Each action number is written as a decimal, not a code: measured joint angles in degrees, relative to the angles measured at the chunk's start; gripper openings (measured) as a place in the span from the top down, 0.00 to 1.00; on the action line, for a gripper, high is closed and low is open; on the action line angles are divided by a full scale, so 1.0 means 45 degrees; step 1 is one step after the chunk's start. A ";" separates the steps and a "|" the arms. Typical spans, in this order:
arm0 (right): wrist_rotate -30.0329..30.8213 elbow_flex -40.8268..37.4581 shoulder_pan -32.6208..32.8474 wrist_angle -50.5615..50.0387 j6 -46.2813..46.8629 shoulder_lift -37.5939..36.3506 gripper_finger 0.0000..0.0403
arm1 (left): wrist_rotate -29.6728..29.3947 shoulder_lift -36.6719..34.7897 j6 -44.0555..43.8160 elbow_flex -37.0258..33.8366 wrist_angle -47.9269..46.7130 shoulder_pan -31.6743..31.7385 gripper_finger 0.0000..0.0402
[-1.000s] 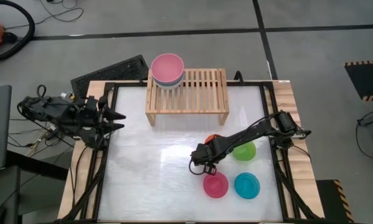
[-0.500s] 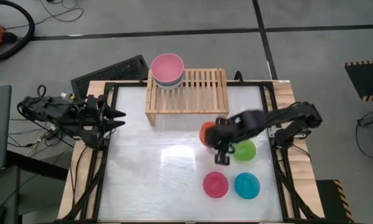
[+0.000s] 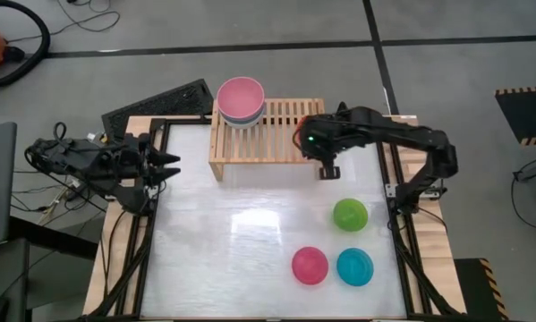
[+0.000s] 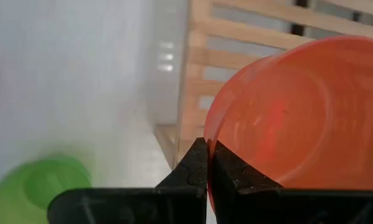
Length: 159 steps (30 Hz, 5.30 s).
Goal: Place and stack bowls onto a shelf
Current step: Put the small orange bowl on the shelf, then stack the small green bowl on top of the small orange bowl
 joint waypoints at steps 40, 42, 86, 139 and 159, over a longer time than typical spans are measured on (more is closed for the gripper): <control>-0.1360 -0.0024 -0.1366 -0.0481 0.0320 0.1130 0.69 | -0.0702 0.0000 -0.0006 0.0000 -0.0486 0.0001 0.58; -0.1338 -0.0016 -0.1366 -0.0481 0.0542 0.1133 0.65 | -0.0702 0.0000 -0.0005 0.0000 -0.0488 0.0001 0.58; -0.3659 -0.9839 0.4859 0.4355 1.6399 -0.2211 0.38 | -0.0353 -0.0002 -0.0577 0.0000 -0.0767 0.0005 0.58; -0.1070 0.1083 0.0691 0.3040 0.2564 -0.3227 0.94 | -0.1239 0.0000 -0.0481 0.0000 -0.0762 0.0005 0.58; -0.1377 0.0925 -0.0992 -0.1054 -0.2817 -0.0489 0.94 | -0.1480 0.0000 -0.0610 0.0000 -0.1351 0.0005 0.58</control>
